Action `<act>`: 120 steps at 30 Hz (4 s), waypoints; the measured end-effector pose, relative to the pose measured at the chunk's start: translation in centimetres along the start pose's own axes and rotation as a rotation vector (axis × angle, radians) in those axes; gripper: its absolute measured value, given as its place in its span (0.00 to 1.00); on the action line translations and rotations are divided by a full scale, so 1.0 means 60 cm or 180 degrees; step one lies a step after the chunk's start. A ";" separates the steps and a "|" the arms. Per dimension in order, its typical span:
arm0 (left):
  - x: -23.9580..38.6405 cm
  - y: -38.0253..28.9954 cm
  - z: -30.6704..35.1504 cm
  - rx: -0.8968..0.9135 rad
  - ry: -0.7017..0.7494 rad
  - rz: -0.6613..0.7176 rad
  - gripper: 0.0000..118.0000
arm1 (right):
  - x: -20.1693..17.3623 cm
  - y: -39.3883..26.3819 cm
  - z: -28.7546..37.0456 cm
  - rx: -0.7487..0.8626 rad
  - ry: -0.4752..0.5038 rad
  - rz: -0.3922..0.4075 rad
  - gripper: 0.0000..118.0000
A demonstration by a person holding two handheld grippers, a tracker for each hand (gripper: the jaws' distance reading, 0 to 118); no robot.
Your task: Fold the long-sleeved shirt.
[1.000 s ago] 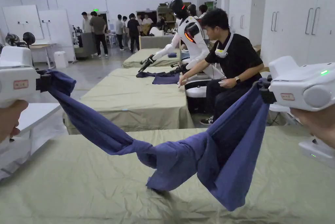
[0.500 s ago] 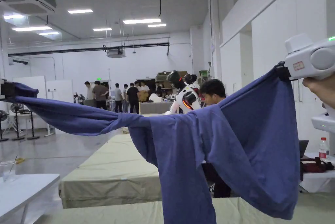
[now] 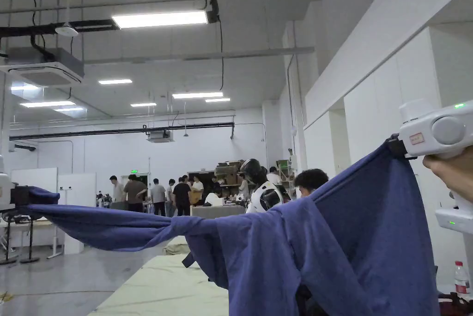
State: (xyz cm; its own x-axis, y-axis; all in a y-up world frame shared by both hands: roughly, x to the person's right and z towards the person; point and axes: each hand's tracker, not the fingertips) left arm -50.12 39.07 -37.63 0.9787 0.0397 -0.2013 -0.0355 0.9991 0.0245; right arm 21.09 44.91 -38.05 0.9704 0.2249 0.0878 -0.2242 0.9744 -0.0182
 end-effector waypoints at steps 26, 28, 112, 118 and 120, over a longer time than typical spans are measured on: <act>0.080 -0.103 -0.304 -0.0312 0.0027 -0.0261 0.03 | -0.097 -0.122 -0.356 -0.0330 -0.0093 0.0159 0.05; 0.087 -0.123 -0.329 -0.0357 0.0015 -0.0258 0.03 | -0.104 -0.143 -0.381 -0.0369 -0.0079 0.0146 0.05; 0.270 -0.825 0.278 -0.2157 -0.1443 -0.0223 0.01 | -0.227 -0.882 0.266 -0.1834 0.0889 -0.0645 0.02; 0.304 -0.849 0.217 -0.2606 -0.1767 -0.0416 0.00 | -0.229 -0.893 0.257 -0.1896 0.0929 -0.0619 0.01; 0.323 -0.858 0.172 -0.2731 -0.1816 -0.0478 0.02 | -0.231 -0.900 0.250 -0.1921 0.0947 -0.0653 0.01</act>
State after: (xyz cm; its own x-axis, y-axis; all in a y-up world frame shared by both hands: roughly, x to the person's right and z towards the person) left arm -27.25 -11.75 -32.69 0.9271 0.1232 0.3539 0.1816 0.6783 -0.7120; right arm 18.38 -10.88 -23.37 0.9904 -0.0564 -0.1262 -0.0287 0.8087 -0.5875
